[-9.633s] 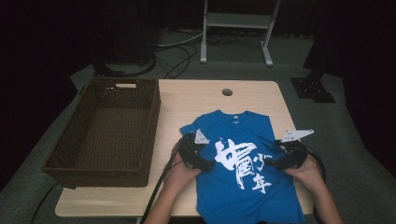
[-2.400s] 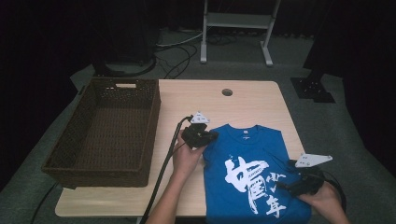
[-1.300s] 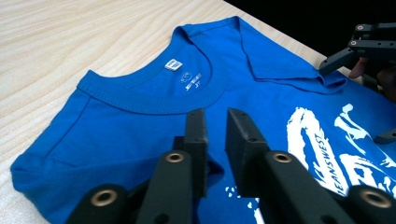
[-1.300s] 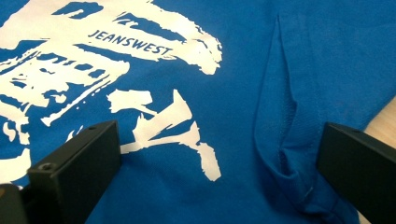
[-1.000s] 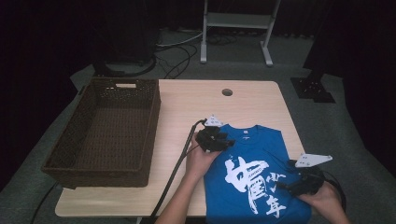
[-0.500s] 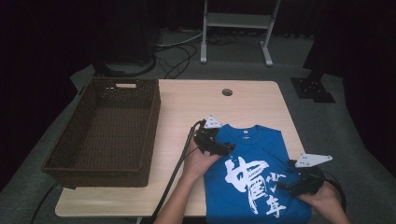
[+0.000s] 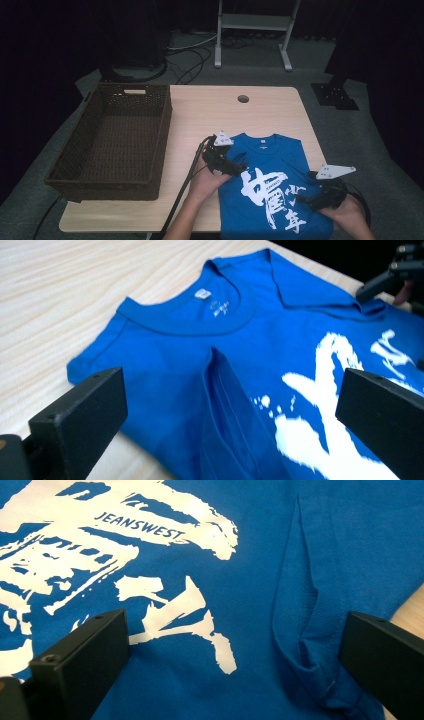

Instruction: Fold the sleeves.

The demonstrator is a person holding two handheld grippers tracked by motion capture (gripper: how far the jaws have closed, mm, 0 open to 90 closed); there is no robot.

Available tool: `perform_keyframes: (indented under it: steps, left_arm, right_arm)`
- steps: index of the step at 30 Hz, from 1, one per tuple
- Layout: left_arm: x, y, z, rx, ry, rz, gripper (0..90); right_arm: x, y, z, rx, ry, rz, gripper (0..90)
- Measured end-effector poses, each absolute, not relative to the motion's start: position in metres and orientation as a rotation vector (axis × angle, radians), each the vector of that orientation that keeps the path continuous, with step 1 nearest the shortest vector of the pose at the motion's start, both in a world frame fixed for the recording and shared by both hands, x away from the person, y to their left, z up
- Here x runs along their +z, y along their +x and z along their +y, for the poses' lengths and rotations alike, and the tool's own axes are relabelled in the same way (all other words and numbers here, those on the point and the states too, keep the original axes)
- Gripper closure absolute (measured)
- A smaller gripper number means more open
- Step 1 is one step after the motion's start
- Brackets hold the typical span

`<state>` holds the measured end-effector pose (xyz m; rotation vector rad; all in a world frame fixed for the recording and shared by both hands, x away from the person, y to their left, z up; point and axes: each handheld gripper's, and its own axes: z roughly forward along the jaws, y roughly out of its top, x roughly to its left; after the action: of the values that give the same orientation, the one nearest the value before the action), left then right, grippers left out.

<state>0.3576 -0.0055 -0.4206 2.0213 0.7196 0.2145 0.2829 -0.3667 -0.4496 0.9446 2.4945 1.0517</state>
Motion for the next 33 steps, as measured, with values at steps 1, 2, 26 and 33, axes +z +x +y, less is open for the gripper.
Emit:
perform_keyframes:
  steps: [1,2,26,33]
  left_arm:
    - [-0.421,0.355,-0.005,0.215,2.023,0.715,0.0]
    - [-0.422,0.353,-0.004,0.212,2.024,0.711,0.0]
    - [-0.445,0.315,-0.031,0.209,2.240,0.604,0.0]
    - [-0.446,0.311,-0.037,0.272,2.285,0.584,0.0]
  right_arm:
    - [-0.450,0.283,-0.367,1.052,0.944,2.495,0.0]
    - [-0.450,0.283,-0.367,1.052,0.945,2.494,0.0]
    - [-0.450,0.283,-0.367,1.051,0.945,2.495,0.0]
    - [-0.450,0.283,-0.367,1.051,0.946,2.495,0.0]
